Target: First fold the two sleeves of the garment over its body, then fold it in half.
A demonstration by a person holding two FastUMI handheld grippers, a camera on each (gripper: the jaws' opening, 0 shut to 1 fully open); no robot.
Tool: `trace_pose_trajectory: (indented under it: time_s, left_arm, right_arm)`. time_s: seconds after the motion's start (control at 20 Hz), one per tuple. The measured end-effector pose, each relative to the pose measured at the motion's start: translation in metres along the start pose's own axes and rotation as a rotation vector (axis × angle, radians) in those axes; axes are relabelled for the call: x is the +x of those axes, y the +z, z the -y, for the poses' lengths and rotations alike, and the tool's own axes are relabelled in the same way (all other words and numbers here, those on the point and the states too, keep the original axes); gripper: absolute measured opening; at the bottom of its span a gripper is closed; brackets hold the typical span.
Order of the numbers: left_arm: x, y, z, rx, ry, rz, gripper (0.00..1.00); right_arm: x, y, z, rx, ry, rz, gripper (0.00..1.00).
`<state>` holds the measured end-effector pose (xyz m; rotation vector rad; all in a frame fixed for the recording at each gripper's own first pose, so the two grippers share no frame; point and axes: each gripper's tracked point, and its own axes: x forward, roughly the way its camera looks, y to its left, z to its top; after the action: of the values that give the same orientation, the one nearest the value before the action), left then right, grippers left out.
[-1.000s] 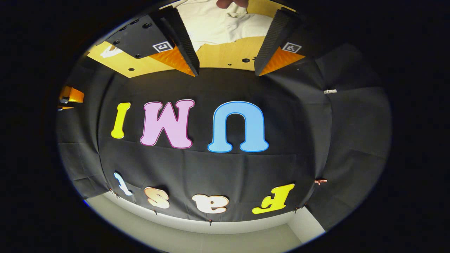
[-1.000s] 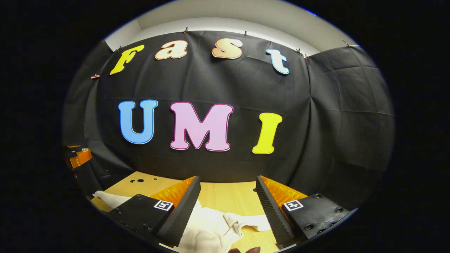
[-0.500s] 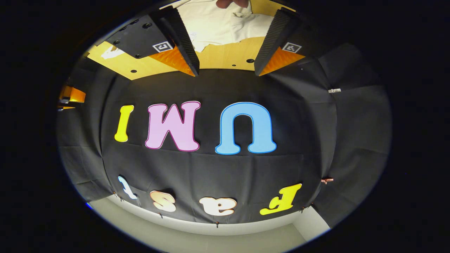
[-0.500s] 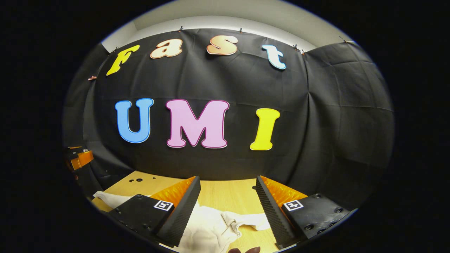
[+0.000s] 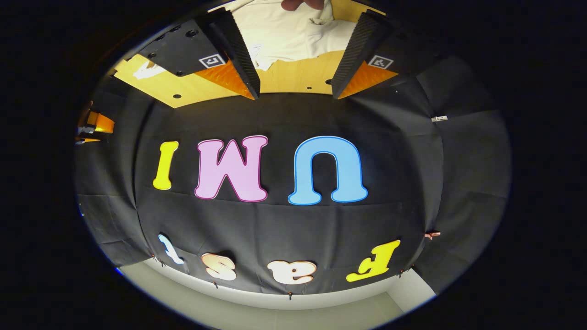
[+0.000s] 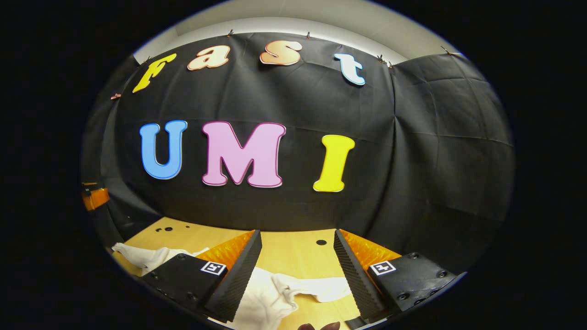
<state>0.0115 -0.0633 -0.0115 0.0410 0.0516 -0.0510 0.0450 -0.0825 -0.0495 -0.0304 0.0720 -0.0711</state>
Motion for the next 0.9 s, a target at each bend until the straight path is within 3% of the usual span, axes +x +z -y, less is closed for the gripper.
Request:
trace_pose_trajectory:
  time_s: [0.3,0.75,0.8,0.9]
  left_arm:
    - [-0.003,-0.016,0.039,0.025,-0.033,-0.060,0.97]
    - [0.006,-0.044,0.057,0.079,0.077,-0.174,0.96]
    - [0.007,-0.045,0.060,0.081,0.090,-0.185,1.00]
    - [0.007,-0.050,0.066,0.088,0.112,-0.203,0.96]
  right_arm:
    - [0.045,-0.086,0.069,-0.022,-0.082,-0.171,0.98]
    - [0.120,-0.241,0.124,0.017,-0.056,-0.437,0.98]
    - [0.127,-0.259,0.129,0.024,-0.052,-0.472,0.98]
    - [0.136,-0.294,0.138,0.042,-0.049,-0.545,0.98]
